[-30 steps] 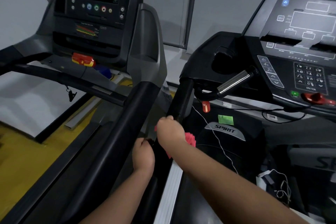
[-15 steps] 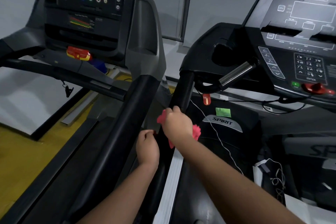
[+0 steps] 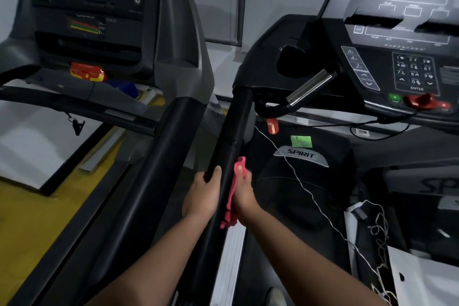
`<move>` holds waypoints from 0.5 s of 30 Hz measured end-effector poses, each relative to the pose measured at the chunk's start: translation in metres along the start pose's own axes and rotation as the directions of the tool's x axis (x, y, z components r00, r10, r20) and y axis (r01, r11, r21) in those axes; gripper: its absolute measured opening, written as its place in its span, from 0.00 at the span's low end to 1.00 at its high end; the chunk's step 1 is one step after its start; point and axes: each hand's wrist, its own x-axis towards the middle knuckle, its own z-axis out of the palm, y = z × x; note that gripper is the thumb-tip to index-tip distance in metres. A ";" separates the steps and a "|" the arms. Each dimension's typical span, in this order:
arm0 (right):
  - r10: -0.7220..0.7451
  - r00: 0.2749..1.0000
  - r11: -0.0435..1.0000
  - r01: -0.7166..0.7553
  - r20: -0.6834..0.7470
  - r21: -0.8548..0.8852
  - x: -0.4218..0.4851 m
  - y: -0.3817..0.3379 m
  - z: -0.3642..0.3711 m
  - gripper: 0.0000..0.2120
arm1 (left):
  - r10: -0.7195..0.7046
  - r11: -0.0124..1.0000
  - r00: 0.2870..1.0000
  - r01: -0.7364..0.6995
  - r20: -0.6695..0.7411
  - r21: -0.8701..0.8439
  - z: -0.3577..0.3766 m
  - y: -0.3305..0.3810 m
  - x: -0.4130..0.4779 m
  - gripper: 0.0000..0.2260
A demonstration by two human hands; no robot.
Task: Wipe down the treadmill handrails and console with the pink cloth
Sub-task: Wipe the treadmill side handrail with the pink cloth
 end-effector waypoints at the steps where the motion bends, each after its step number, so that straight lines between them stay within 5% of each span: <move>1: 0.056 0.998 0.998 -0.057 0.027 0.010 0.000 0.010 -0.001 0.21 | 0.004 0.999 1.000 -0.004 0.016 0.033 0.000 0.001 -0.001 0.26; 4: 0.197 0.978 0.980 -0.196 0.060 -0.026 0.005 0.034 -0.002 0.39 | 0.017 0.998 0.999 -0.020 0.044 0.066 0.002 0.000 0.000 0.28; 9: 0.135 0.991 0.990 -0.134 0.016 -0.050 0.017 -0.002 -0.006 0.15 | 0.017 0.998 0.999 -0.019 0.032 0.053 0.003 0.000 0.001 0.27; 15: 0.186 0.982 0.967 -0.184 0.005 0.174 0.038 -0.020 0.005 0.26 | 0.012 0.999 1.000 -0.012 0.000 0.043 0.005 0.000 0.002 0.24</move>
